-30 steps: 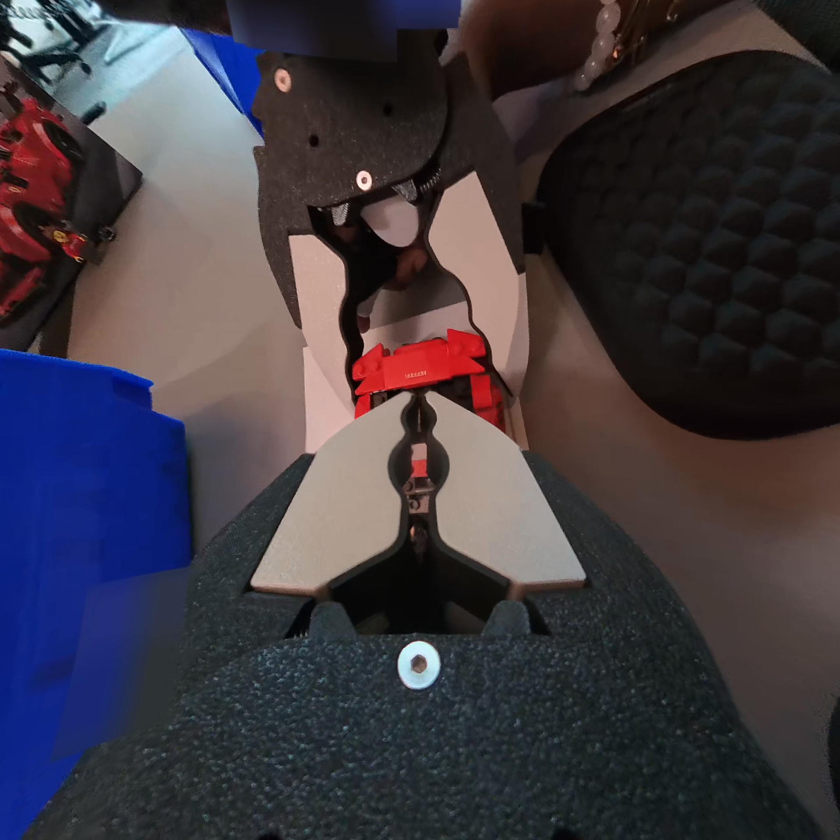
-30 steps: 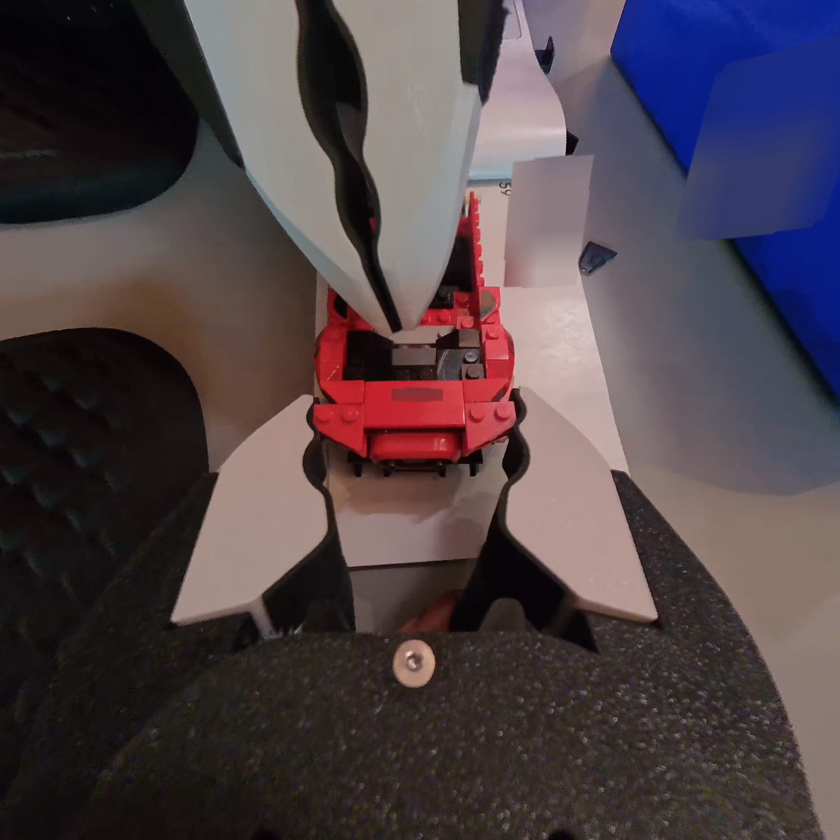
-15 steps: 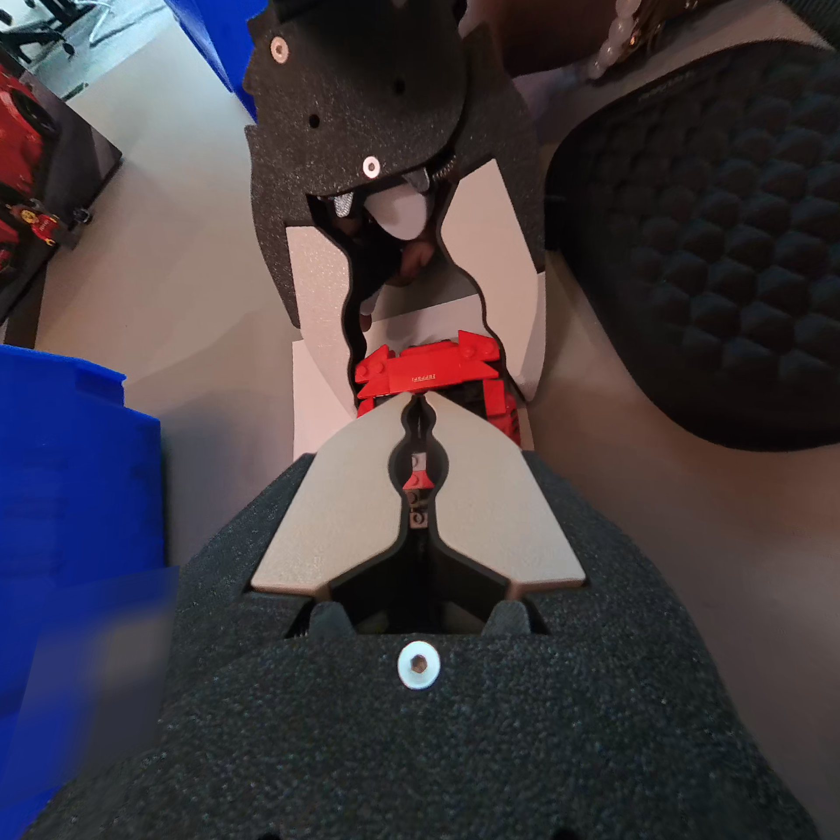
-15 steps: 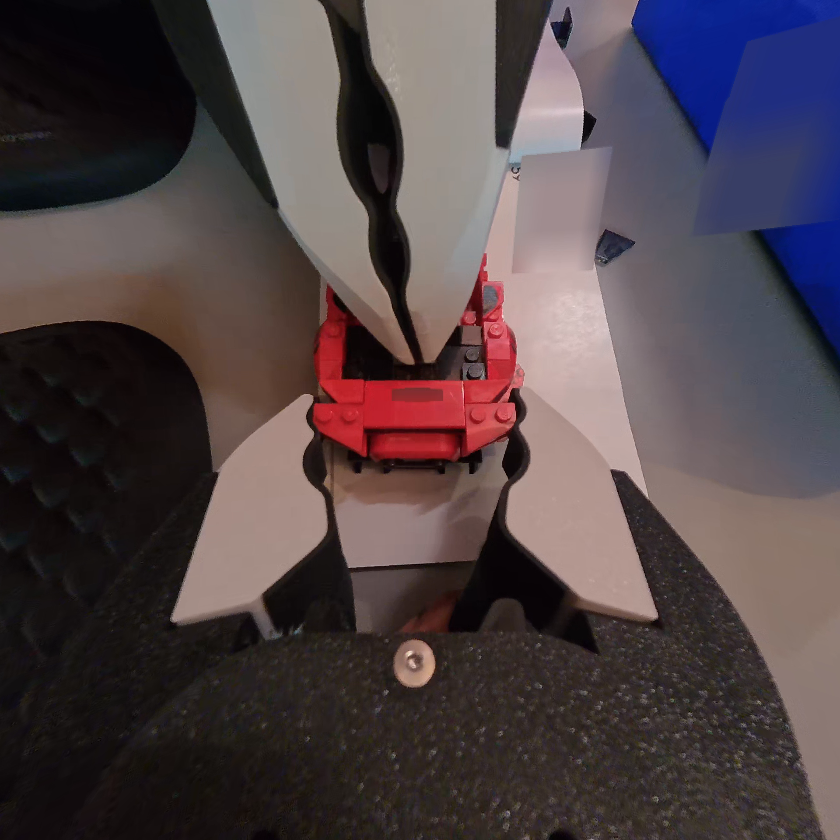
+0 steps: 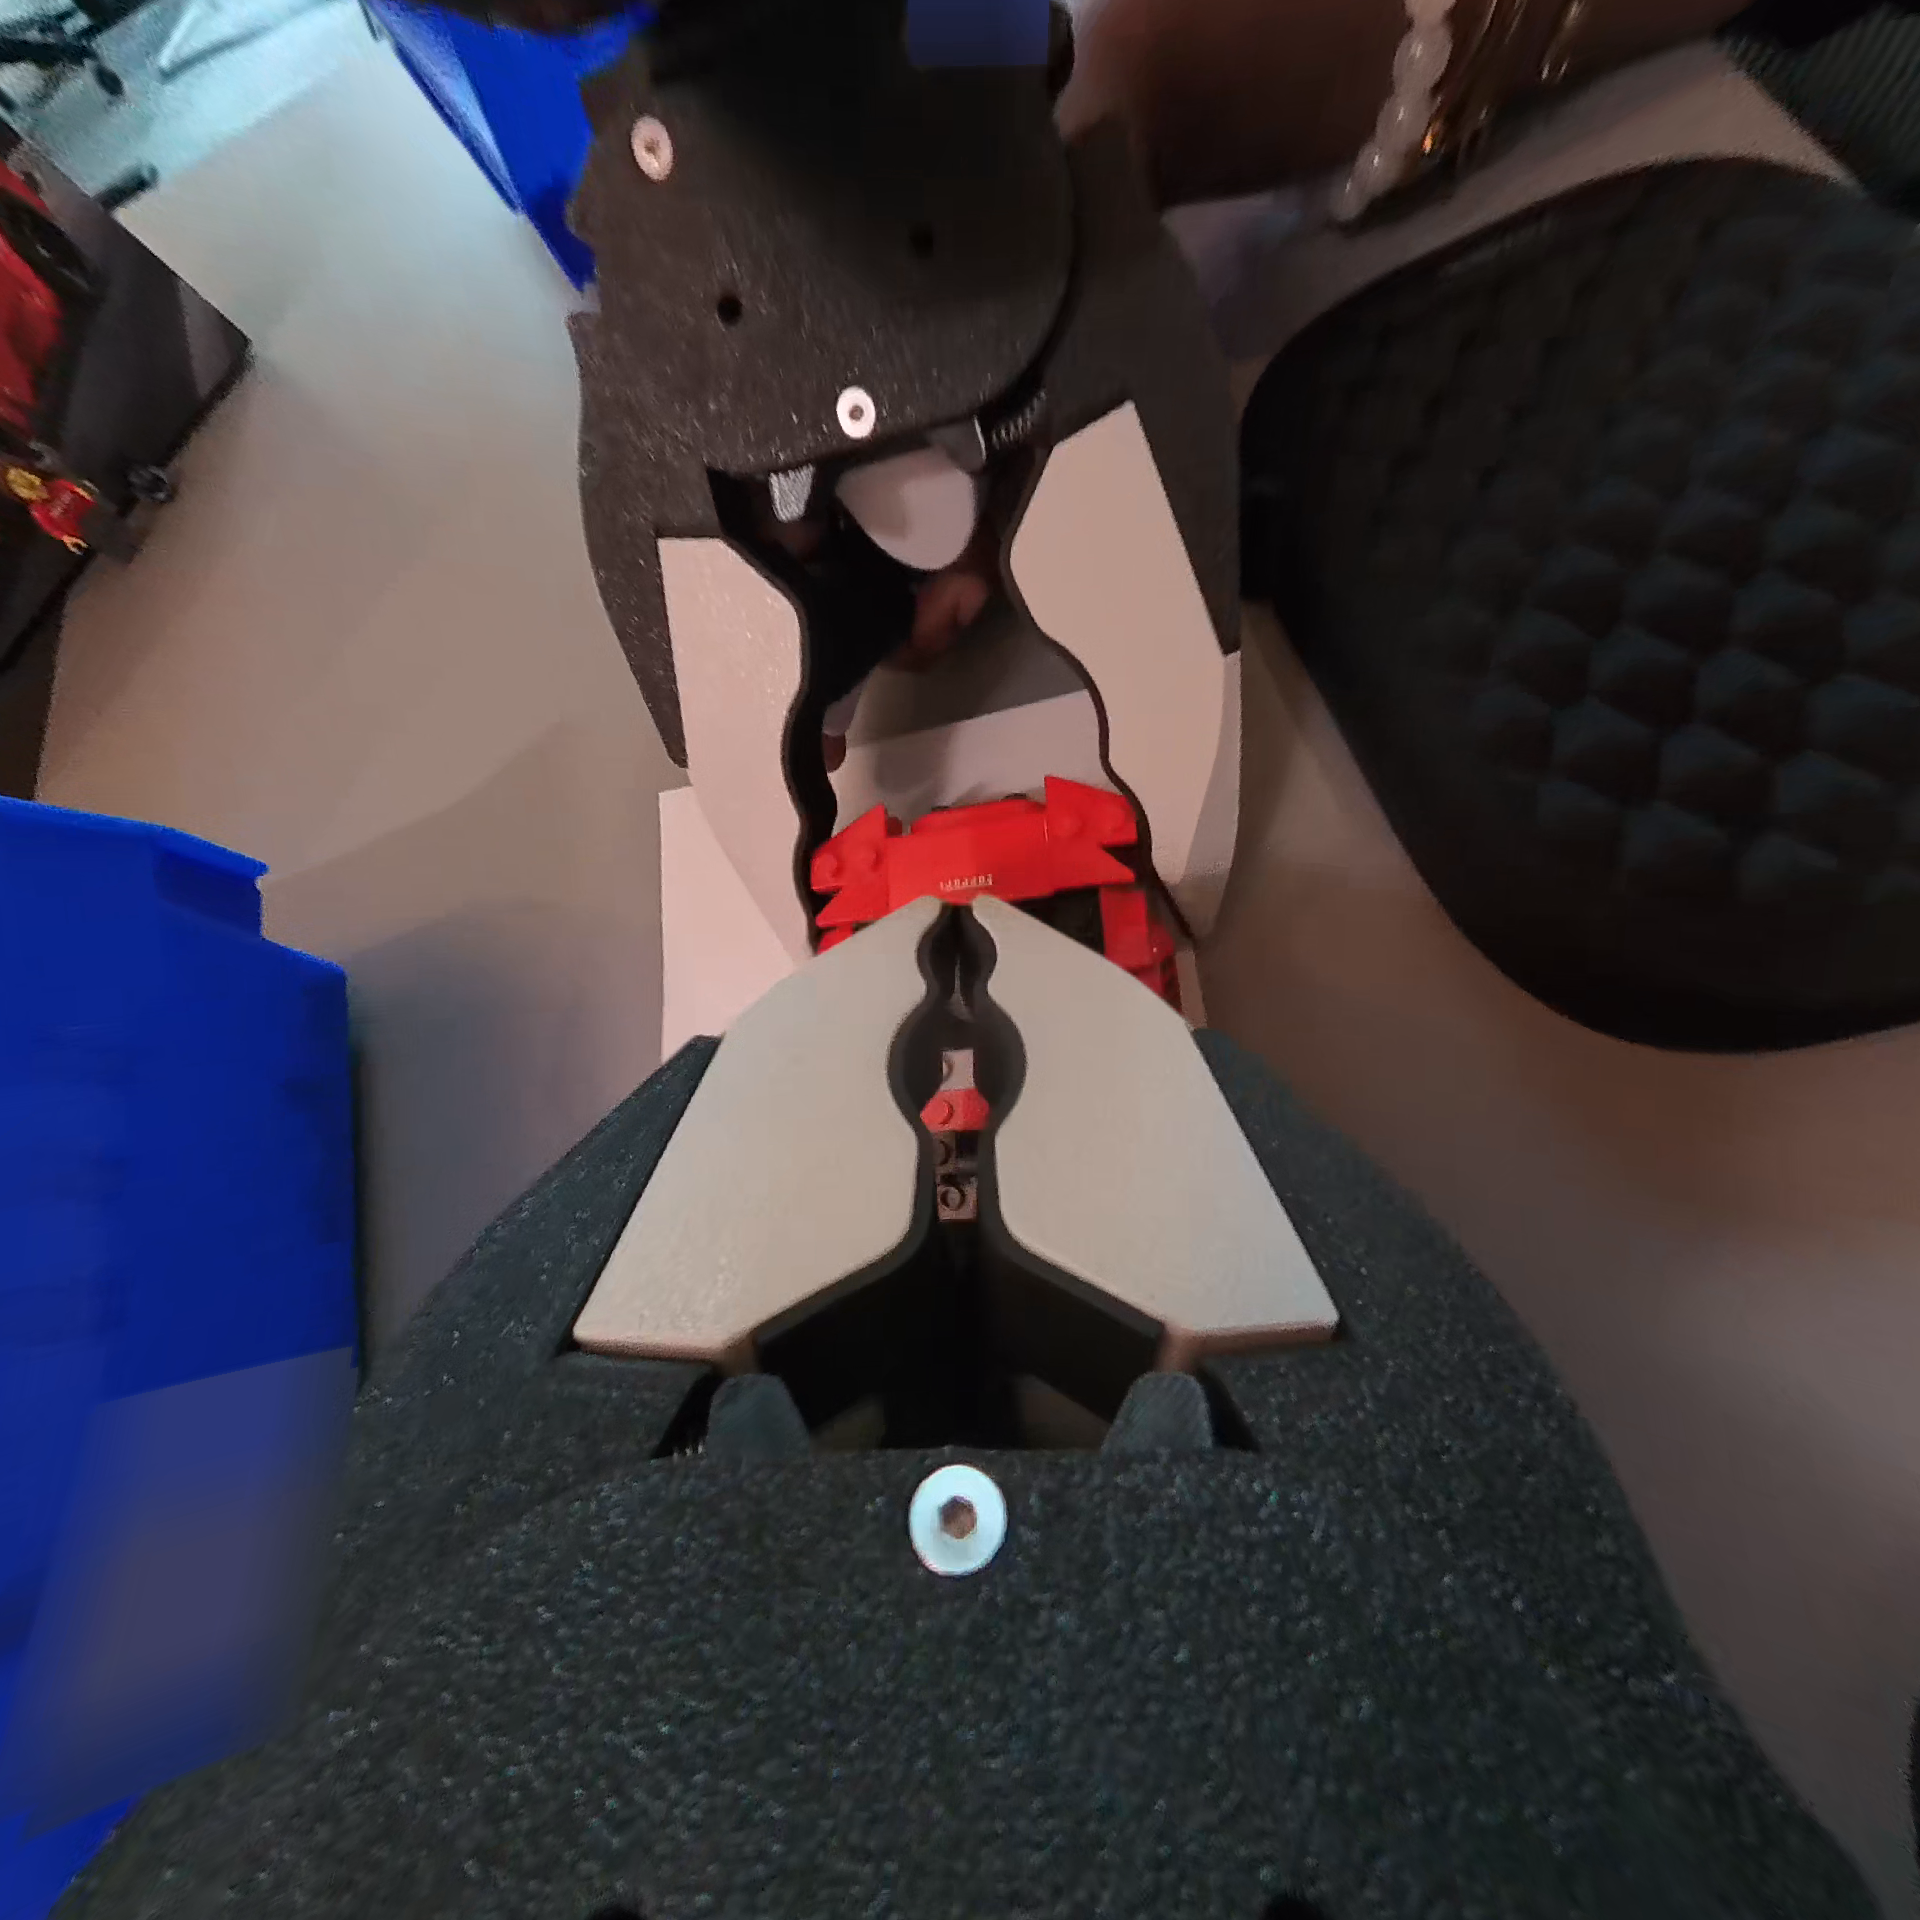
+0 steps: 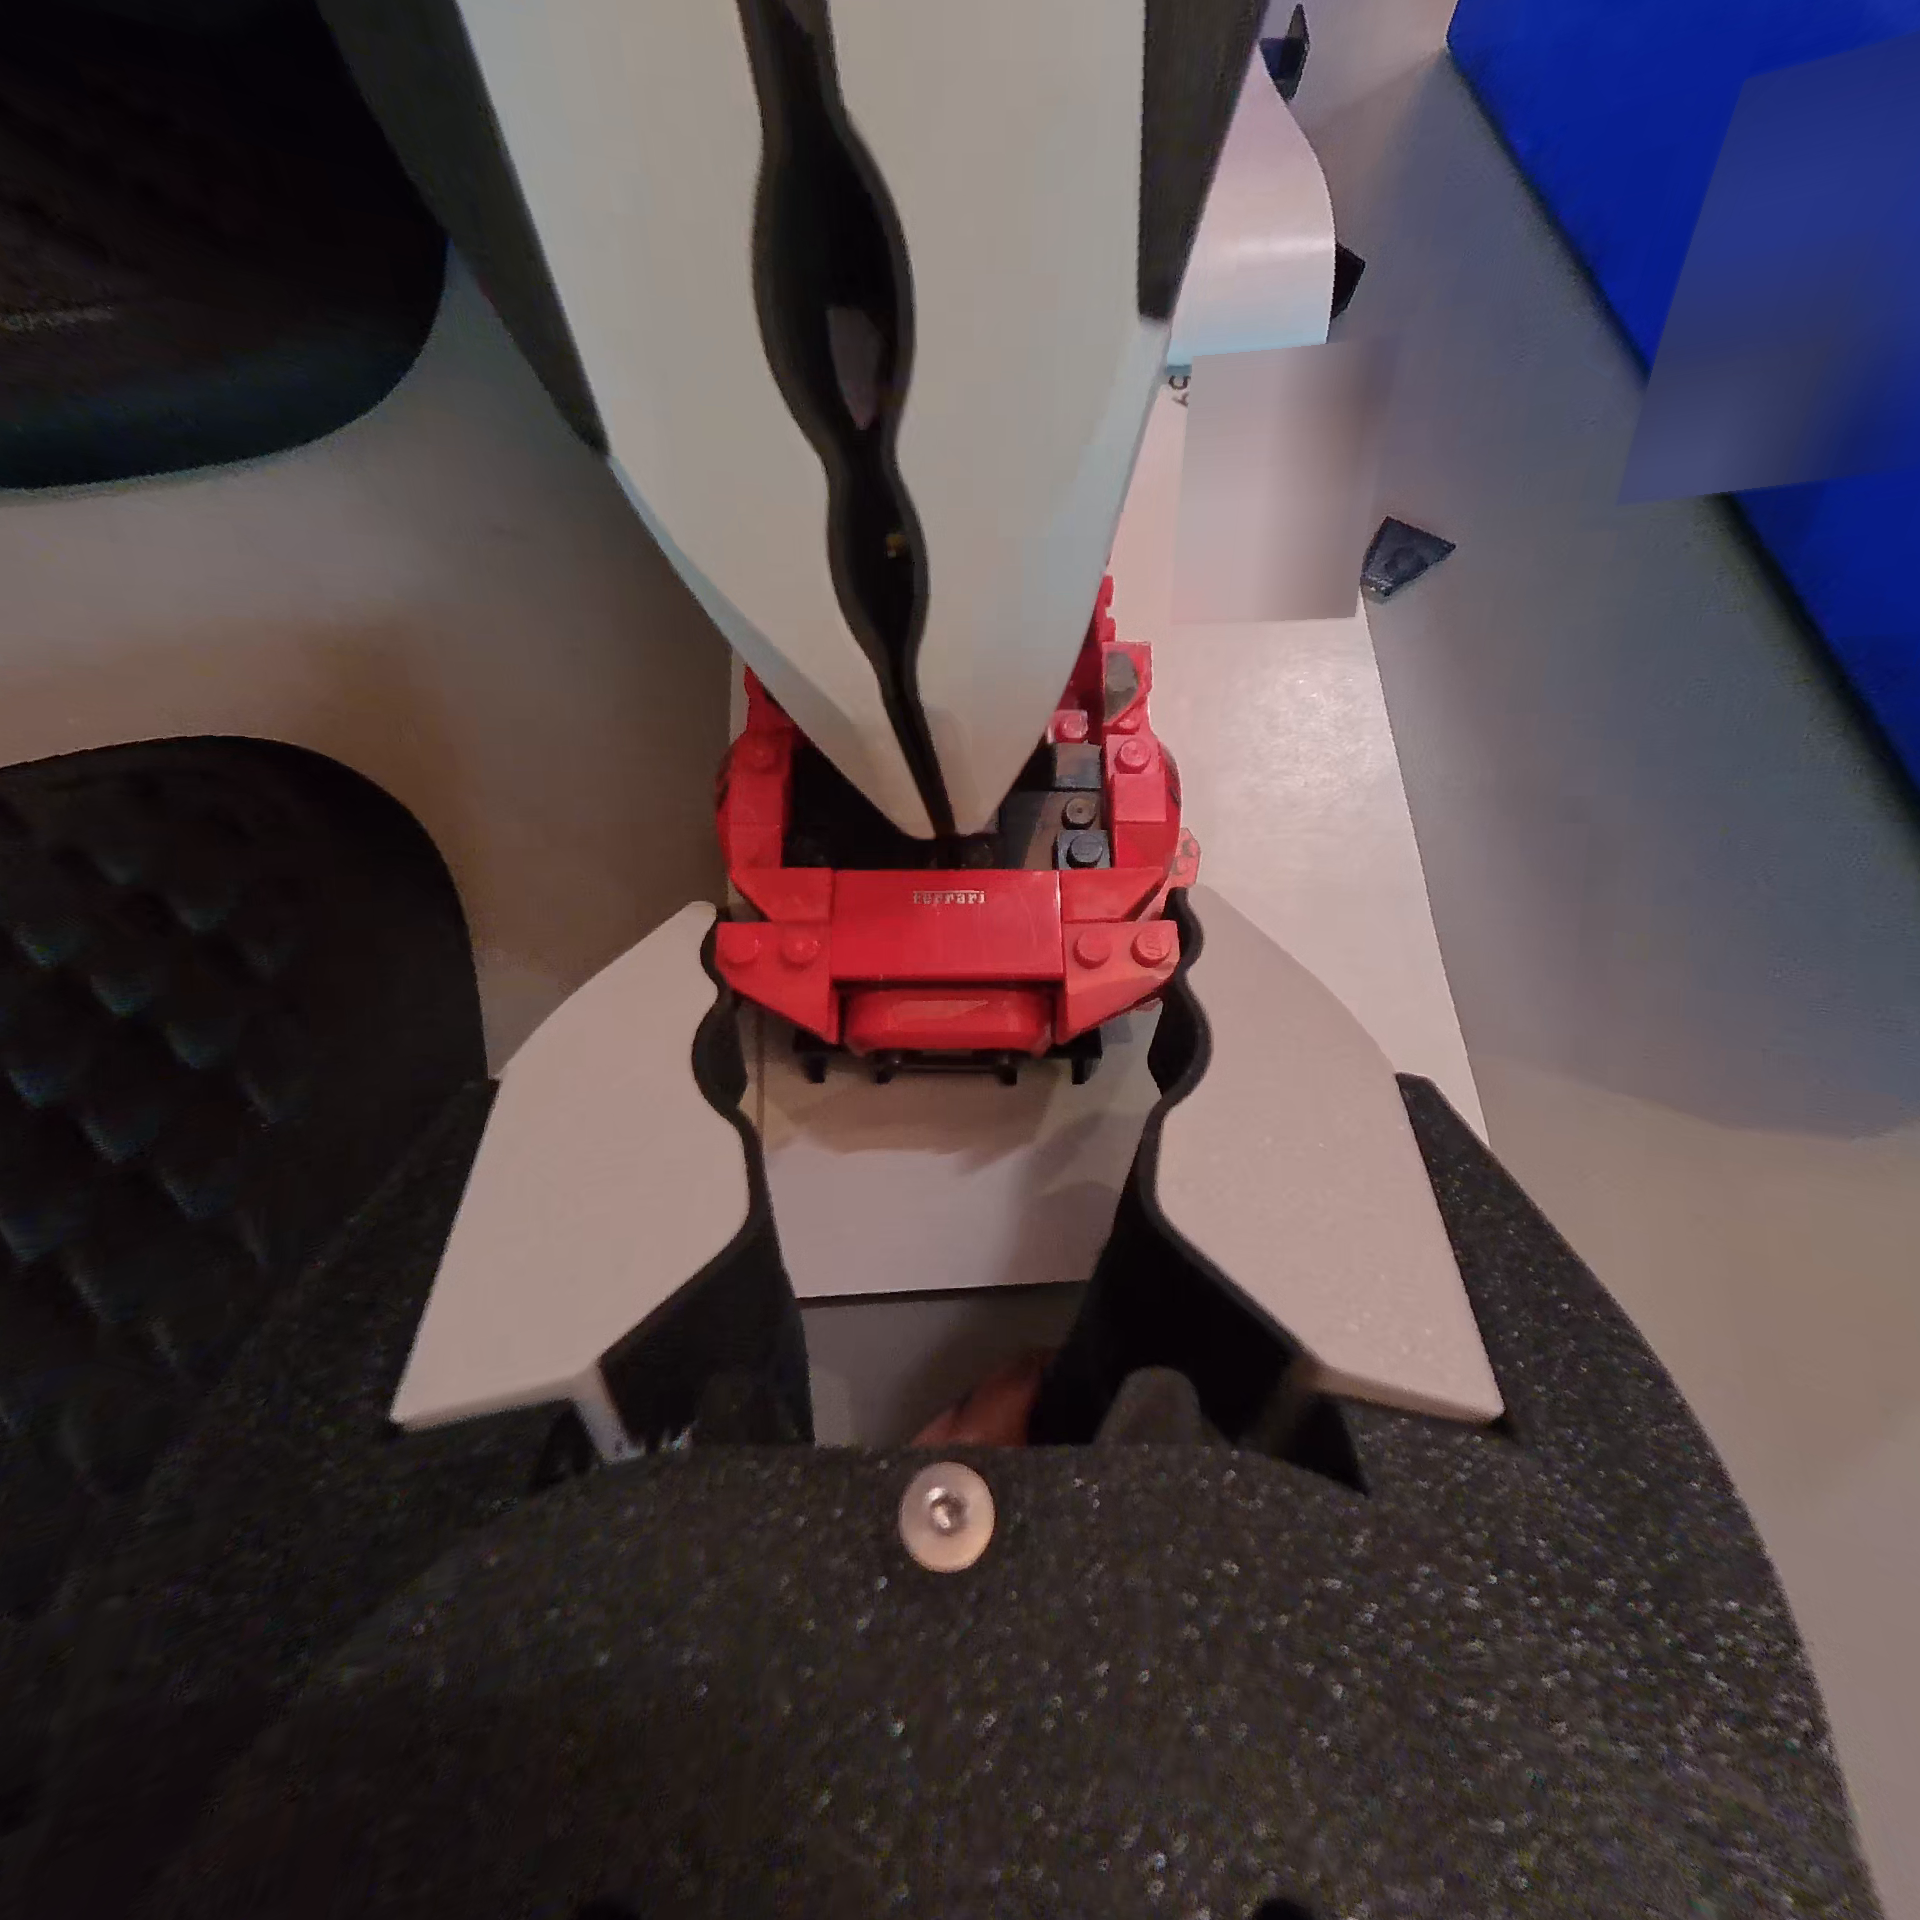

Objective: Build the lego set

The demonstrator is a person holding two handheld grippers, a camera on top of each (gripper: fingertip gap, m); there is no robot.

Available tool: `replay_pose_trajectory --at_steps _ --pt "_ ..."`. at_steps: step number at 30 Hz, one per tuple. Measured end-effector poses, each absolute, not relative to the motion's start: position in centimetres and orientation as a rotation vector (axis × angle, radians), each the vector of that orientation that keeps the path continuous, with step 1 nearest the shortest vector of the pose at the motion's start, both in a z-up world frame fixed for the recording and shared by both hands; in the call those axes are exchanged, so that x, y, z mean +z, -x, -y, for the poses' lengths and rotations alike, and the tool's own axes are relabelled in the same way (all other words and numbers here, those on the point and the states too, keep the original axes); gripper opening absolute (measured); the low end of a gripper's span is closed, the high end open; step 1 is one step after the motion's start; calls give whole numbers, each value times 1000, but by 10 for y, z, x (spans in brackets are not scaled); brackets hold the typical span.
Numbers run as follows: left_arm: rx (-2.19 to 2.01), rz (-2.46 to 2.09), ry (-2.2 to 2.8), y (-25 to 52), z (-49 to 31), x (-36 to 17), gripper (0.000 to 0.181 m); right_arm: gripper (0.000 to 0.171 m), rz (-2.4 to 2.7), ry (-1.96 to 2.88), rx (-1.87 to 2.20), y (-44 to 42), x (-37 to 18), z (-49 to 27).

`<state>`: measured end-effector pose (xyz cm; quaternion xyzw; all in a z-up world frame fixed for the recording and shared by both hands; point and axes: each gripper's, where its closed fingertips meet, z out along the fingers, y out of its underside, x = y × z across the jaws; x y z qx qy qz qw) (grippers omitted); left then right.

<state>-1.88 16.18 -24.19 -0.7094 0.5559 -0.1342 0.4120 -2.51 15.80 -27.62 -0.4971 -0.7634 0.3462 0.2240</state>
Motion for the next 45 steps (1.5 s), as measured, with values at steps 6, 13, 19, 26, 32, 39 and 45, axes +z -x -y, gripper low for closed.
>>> replay_pose_trajectory --at_steps 6,13,19,26,32,39,45 --pt "-363 -1373 1849 20 -164 -250 0 77 2108 1375 955 25 -276 -158" --pt "-331 -1437 1863 21 -164 -250 0 77 2108 1381 957 25 -276 -157" --pt "-288 -1497 1867 22 -163 -251 0 77 2108 1382 958 26 -276 -157" --pt "-240 -1529 1884 22 -163 -251 0 77 2108 1382 959 25 -276 -157" --pt "-212 -1577 1884 24 -162 -257 0 77 2106 1382 966 26 -276 -157" --pt "-274 -1382 1806 46 -176 -228 0 77 2109 1381 968 26 -276 -157" --pt "-193 -1363 1869 73 -164 -226 43 91 2102 1372 1005 24 -273 -156"
